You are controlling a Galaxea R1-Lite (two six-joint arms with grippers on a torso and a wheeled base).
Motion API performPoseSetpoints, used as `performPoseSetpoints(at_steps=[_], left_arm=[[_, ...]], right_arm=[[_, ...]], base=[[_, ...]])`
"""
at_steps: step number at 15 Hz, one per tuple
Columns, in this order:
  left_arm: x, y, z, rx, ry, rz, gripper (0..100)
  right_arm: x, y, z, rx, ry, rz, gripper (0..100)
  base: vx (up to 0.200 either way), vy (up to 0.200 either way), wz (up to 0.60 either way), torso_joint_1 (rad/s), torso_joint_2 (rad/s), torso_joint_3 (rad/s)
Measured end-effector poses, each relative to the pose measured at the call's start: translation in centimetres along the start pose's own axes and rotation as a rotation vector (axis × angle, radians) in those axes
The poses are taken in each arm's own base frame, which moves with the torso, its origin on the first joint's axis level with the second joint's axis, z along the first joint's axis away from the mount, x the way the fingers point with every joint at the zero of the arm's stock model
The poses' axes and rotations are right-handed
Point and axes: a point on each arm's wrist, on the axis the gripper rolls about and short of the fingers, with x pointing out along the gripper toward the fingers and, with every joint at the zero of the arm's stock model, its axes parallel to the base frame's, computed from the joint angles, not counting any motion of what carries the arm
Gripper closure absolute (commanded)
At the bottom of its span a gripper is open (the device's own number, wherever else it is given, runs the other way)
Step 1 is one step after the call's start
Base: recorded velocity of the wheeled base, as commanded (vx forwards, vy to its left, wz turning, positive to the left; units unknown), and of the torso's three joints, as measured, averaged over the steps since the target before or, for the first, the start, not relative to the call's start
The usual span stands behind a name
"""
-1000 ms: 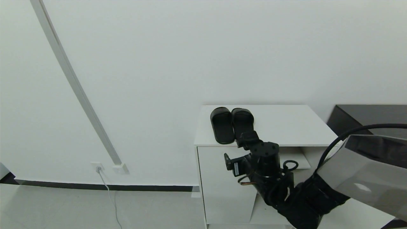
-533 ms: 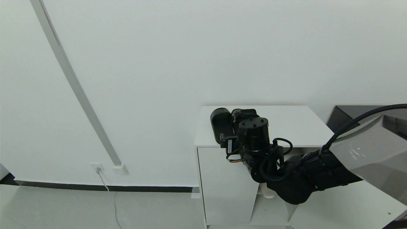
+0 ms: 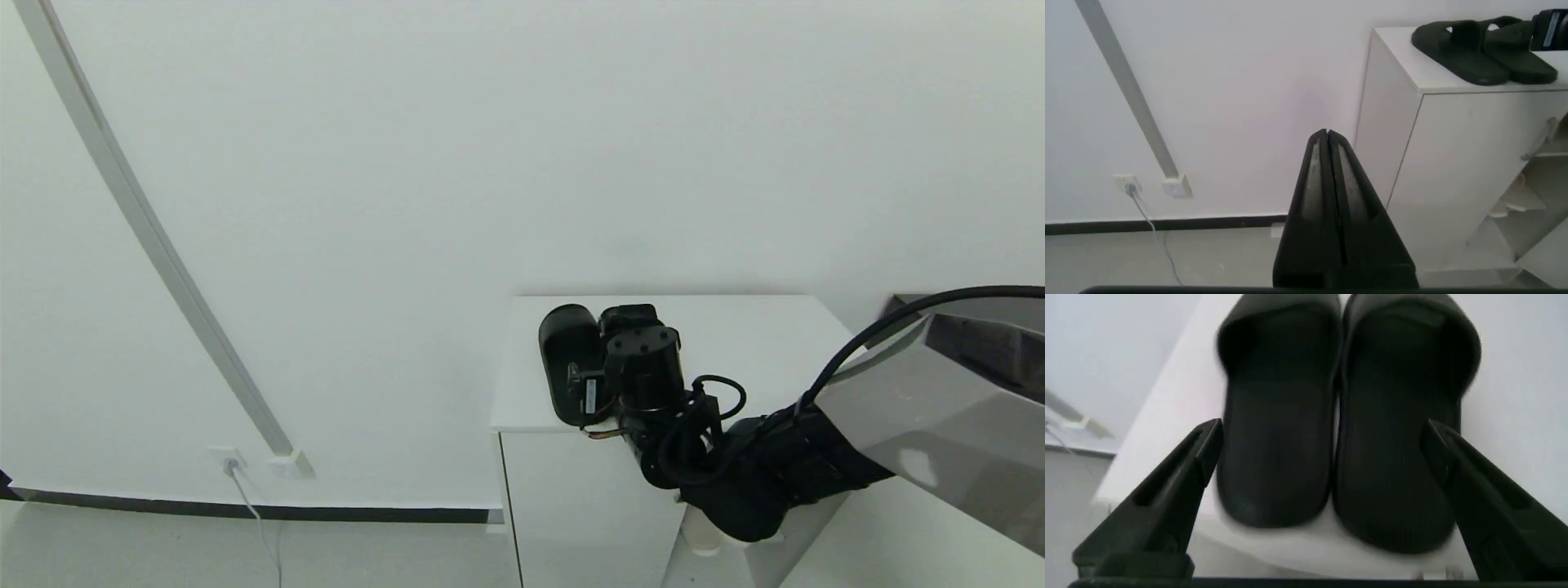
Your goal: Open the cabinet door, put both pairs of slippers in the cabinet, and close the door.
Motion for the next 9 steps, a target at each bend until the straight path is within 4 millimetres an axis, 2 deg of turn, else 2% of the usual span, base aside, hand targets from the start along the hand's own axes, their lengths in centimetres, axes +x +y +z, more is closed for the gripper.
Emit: performPoseSetpoints(at_steps=[4, 9], left_arm=[[0.0, 0.0, 0.0, -0.001, 0.0, 0.001, 100], [0.0, 0.0, 0.0, -0.006, 0.0, 0.002, 100]], right_arm=[[2.1, -0.1, -1.3, -0.005, -0.025, -0.018, 0], [5.8, -0.9, -0.9, -0.012, -0.061, -0.062, 0]], base=[[0.0, 0.0, 0.0, 0.0, 0.0, 0.0], [0.0, 0.0, 0.0, 0.0, 0.0, 0.0]])
